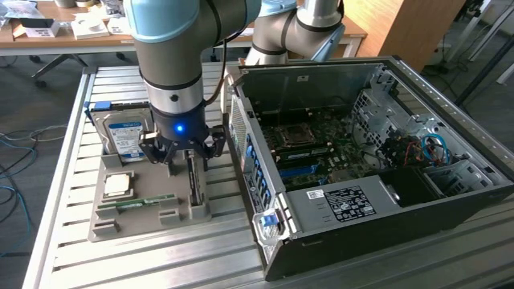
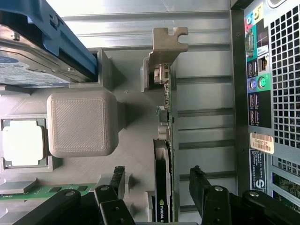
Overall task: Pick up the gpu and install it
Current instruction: 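Pick up the gpu and move the gpu toward the slot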
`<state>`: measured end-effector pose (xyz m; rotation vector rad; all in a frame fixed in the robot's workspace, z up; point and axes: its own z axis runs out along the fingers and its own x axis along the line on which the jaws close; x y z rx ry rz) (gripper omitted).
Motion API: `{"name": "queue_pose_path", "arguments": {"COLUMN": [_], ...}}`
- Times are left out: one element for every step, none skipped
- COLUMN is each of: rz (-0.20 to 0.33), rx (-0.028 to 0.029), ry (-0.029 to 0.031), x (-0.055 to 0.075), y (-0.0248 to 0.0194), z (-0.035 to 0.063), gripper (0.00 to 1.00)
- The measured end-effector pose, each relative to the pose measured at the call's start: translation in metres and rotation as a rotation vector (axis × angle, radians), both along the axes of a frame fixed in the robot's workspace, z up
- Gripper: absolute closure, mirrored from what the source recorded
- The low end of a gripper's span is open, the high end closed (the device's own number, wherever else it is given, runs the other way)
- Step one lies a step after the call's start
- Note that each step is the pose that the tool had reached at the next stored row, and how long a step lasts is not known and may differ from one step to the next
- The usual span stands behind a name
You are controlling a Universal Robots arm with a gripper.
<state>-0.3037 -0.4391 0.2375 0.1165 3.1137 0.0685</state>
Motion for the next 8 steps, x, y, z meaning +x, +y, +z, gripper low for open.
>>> {"name": "queue_pose_path", "arguments": {"rz": [0.000,0.000,0.000,0.000,0.000,0.000,0.000,0.000], "rx": [0.0000,0.0000,0.0000,0.0000,0.0000,0.0000,0.0000,0.0000], "ry": [0.0000,0.0000,0.0001,0.0001,0.0000,0.0000,0.0000,0.0000], "x": [0.0000,0.0000,0.0000,0.0000,0.0000,0.0000,0.0000,0.0000], "y": [0.0000,0.0000,0.0000,0.0000,0.0000,0.0000,0.0000,0.0000], "z": [-0.0003,-0.0004,-0.0006,-0.0008,-0.0028,-0.0048,-0.0049,-0.0050], "gripper": [0.34,0.34,0.34,0.34,0.34,0.34,0.34,0.34]}}
